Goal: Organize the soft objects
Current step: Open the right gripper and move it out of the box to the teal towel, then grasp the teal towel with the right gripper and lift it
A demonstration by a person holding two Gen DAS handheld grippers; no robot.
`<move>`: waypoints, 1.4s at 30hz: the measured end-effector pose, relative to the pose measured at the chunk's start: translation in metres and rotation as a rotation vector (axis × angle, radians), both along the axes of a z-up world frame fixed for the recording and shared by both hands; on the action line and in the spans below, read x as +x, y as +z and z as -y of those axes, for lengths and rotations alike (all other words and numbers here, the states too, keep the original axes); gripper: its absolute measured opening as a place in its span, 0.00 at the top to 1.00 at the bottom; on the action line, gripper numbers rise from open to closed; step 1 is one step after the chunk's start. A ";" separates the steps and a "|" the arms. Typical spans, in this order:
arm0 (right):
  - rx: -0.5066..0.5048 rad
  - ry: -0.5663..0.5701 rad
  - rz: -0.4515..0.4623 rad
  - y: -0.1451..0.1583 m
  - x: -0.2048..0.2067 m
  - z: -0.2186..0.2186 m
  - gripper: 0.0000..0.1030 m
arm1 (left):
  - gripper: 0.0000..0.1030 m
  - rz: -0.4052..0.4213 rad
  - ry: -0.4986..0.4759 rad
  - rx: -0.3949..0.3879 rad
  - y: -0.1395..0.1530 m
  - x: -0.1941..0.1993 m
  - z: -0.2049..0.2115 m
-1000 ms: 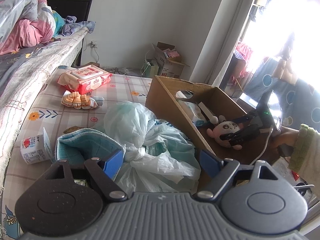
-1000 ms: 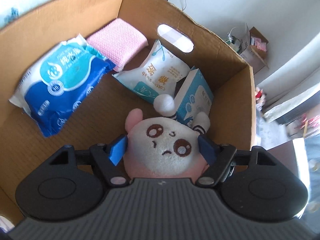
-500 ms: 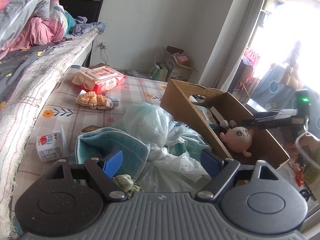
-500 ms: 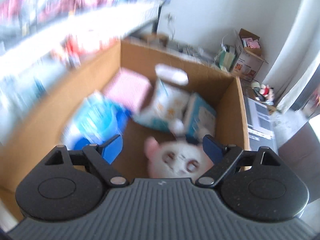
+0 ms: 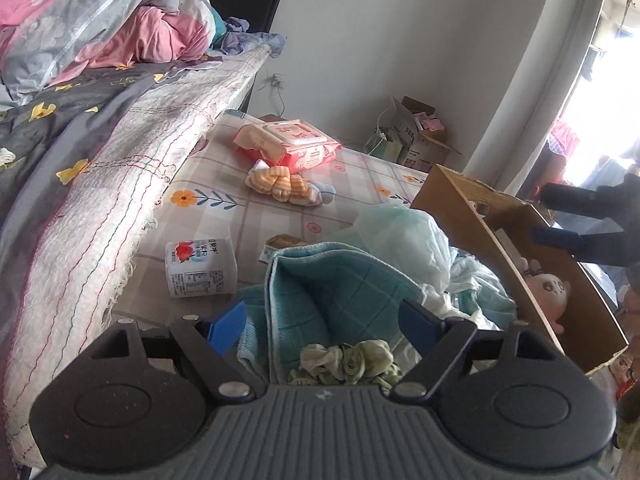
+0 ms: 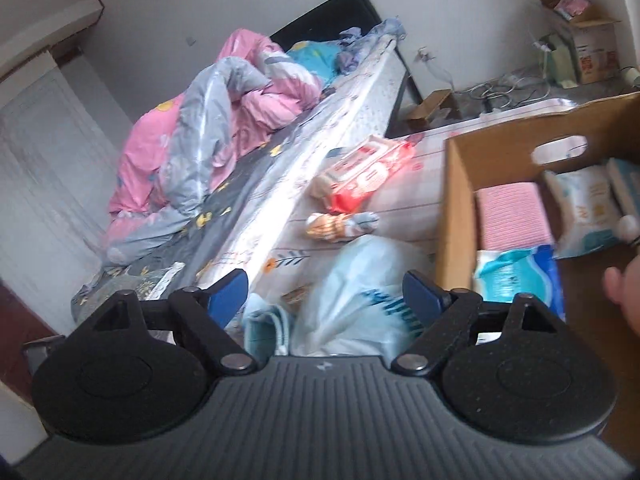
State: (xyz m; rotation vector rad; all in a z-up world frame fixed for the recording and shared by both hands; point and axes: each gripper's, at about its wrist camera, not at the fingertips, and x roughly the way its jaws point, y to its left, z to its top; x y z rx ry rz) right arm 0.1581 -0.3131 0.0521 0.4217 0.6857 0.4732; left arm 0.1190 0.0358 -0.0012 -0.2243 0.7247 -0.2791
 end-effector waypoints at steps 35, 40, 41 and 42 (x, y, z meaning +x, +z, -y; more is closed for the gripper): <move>-0.206 0.337 -0.325 -0.080 0.074 -0.208 0.19 | 0.33 -0.156 -0.141 -0.277 -0.058 0.055 -0.029; -0.257 0.312 -0.355 -0.092 0.082 -0.215 0.20 | 0.33 -0.132 -0.152 -0.278 -0.059 0.053 -0.022; -0.266 0.304 -0.366 -0.095 0.084 -0.215 0.23 | 0.33 -0.128 -0.152 -0.277 -0.059 0.052 -0.021; -0.273 0.294 -0.374 -0.098 0.086 -0.216 0.25 | 0.33 -0.124 -0.151 -0.276 -0.059 0.051 -0.019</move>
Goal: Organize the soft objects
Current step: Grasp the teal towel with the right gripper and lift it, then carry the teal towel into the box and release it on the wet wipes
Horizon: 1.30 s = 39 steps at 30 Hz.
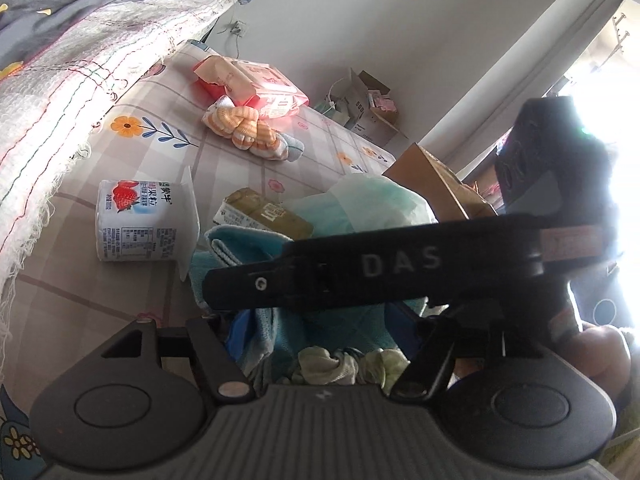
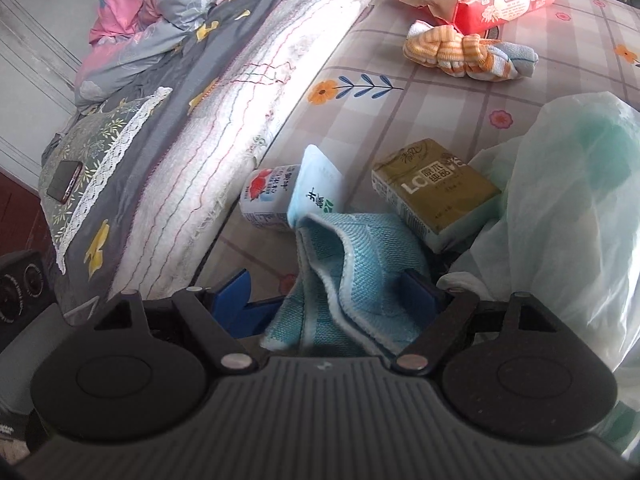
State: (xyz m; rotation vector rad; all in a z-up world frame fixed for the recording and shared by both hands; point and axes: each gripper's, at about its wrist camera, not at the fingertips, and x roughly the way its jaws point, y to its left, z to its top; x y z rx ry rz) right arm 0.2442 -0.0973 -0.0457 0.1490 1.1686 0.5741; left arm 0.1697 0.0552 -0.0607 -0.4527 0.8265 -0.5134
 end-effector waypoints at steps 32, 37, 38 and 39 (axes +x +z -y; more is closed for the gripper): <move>0.515 -0.249 0.234 0.098 -0.069 0.125 0.87 | 0.35 0.372 -0.138 0.066 0.128 -0.051 0.084; 0.541 -0.343 0.343 0.121 -0.090 0.183 0.87 | 0.35 0.441 -0.256 0.070 0.146 -0.044 0.142; 0.541 -0.363 0.358 0.124 -0.094 0.195 0.87 | 0.35 0.447 -0.281 0.065 0.147 -0.042 0.154; 0.538 -0.391 0.375 0.126 -0.097 0.210 0.87 | 0.35 0.451 -0.304 0.061 0.148 -0.039 0.167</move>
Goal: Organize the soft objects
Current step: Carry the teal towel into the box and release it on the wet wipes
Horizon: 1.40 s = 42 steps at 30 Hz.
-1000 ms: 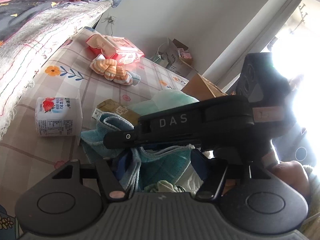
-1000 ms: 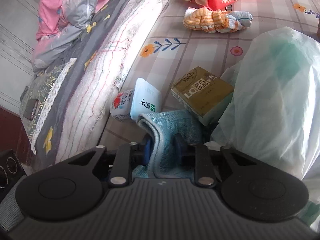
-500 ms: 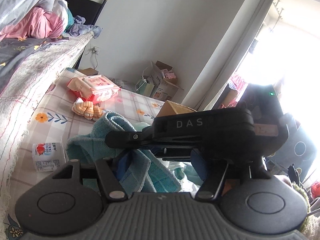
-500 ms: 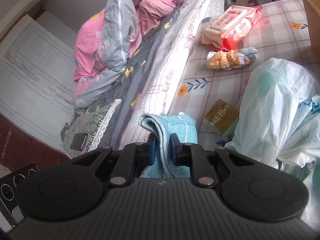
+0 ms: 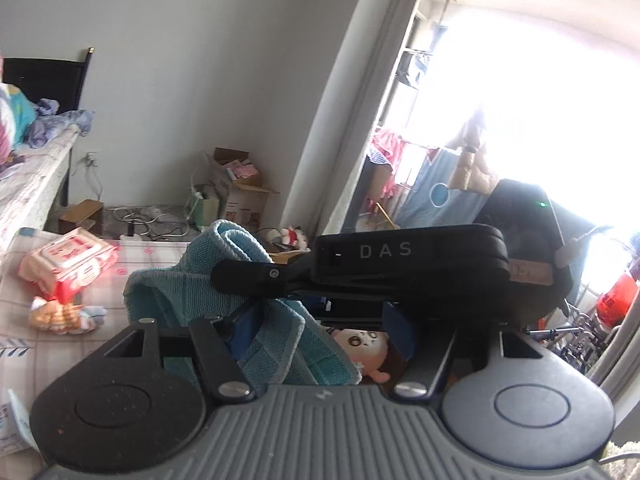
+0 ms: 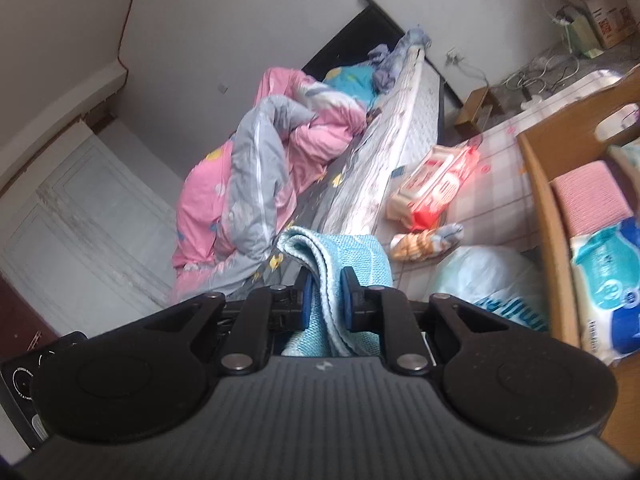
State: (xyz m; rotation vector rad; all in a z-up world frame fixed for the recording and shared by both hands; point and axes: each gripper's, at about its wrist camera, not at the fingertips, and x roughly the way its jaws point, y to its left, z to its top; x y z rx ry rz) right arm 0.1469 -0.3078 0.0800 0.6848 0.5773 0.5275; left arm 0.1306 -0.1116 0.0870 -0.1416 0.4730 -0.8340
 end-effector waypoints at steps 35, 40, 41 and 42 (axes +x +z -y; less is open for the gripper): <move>-0.525 -0.240 -0.460 -0.168 0.139 0.134 0.88 | 0.28 -0.162 0.197 0.078 -0.048 0.024 -0.034; -0.453 -0.255 -0.464 -0.158 0.134 0.135 0.74 | 0.24 -0.171 0.233 0.089 -0.055 0.014 -0.053; -0.423 -0.263 -0.458 -0.156 0.131 0.137 0.65 | 0.23 -0.174 0.240 0.091 -0.056 0.012 -0.057; -0.391 -0.273 -0.449 -0.152 0.127 0.140 0.62 | 0.22 -0.177 0.246 0.093 -0.058 0.010 -0.061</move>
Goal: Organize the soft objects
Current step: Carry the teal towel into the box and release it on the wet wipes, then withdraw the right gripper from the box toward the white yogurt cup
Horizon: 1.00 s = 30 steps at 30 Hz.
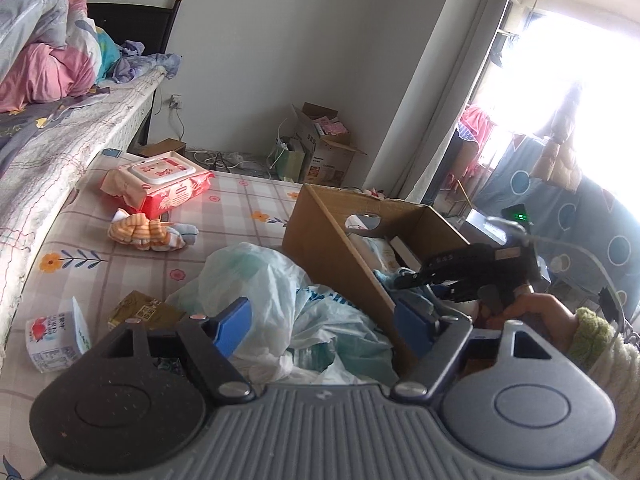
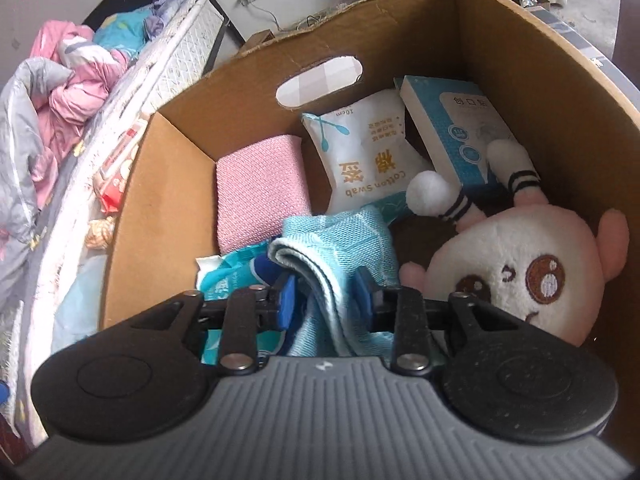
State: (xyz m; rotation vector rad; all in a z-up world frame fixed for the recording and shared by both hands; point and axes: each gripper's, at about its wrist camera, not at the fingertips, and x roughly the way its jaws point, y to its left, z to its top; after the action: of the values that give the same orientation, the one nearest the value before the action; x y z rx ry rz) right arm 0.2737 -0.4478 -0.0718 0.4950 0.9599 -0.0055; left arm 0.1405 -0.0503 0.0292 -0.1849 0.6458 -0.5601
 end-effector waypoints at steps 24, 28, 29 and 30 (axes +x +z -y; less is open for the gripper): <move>0.221 0.023 0.287 0.092 -0.119 -0.043 0.36 | 0.17 -0.082 0.195 0.102 -0.022 -0.043 -0.091; 0.224 0.129 0.310 0.103 -0.132 -0.083 0.35 | 0.17 -0.096 0.221 0.108 -0.025 -0.051 -0.100; 0.225 0.156 0.312 0.105 -0.135 -0.092 0.35 | 0.18 -0.099 0.227 0.109 -0.026 -0.052 -0.103; 0.223 0.183 0.312 0.106 -0.136 -0.102 0.35 | 0.18 -0.099 0.233 0.110 -0.026 -0.054 -0.105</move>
State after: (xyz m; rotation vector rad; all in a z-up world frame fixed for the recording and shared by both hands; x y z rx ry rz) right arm 0.1373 -0.3458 0.0342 0.5917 0.6984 0.3377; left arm 0.0870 0.0545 0.0033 -0.1825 0.7380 -0.2919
